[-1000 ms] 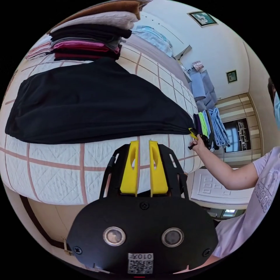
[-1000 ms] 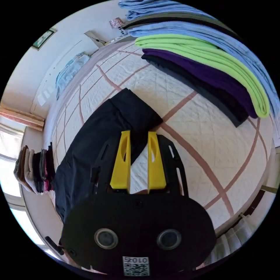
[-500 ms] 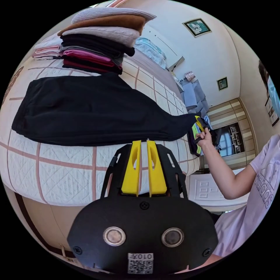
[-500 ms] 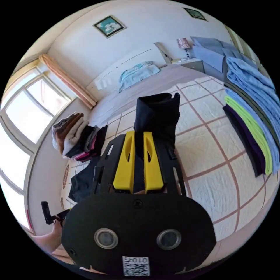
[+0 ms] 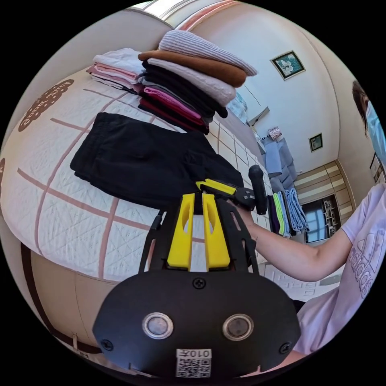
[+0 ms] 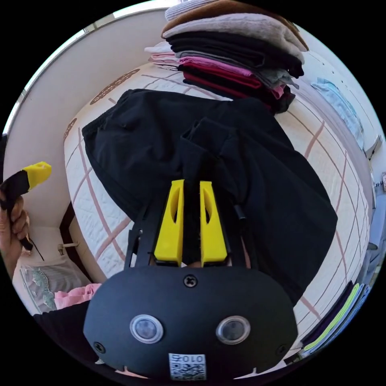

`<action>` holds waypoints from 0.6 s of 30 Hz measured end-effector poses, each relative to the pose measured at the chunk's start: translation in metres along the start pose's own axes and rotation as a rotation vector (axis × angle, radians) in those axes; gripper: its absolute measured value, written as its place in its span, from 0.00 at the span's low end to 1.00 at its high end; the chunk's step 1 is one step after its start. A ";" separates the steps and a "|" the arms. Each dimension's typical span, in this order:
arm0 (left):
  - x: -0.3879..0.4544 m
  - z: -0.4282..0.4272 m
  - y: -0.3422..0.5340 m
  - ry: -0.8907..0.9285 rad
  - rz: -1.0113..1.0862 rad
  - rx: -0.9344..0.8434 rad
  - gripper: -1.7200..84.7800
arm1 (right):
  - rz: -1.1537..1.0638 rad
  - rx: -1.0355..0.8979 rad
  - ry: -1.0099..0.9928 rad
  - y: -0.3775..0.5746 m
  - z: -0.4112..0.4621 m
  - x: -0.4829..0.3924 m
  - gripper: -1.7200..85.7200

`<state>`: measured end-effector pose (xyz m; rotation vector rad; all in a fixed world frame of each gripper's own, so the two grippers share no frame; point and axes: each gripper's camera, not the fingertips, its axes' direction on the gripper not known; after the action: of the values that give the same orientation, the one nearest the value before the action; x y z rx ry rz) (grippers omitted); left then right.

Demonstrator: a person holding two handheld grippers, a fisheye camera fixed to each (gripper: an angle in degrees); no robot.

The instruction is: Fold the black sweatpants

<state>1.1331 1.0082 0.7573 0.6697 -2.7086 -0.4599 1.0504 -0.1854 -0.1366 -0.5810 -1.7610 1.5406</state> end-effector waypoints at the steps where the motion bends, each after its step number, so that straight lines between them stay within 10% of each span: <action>1: -0.003 0.000 0.001 0.002 -0.006 0.001 0.06 | -0.023 -0.011 -0.054 -0.003 -0.003 0.003 0.12; 6: 0.001 0.016 -0.009 0.011 0.047 -0.003 0.08 | -0.154 0.115 -0.337 0.003 -0.062 0.009 0.12; 18: 0.059 0.110 -0.045 -0.054 0.251 -0.209 0.12 | 0.575 0.074 -0.054 0.163 -0.089 0.192 0.17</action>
<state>1.0603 0.9670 0.6543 0.2601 -2.6946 -0.6912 0.9745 0.0441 -0.2510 -1.0841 -1.6473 2.0080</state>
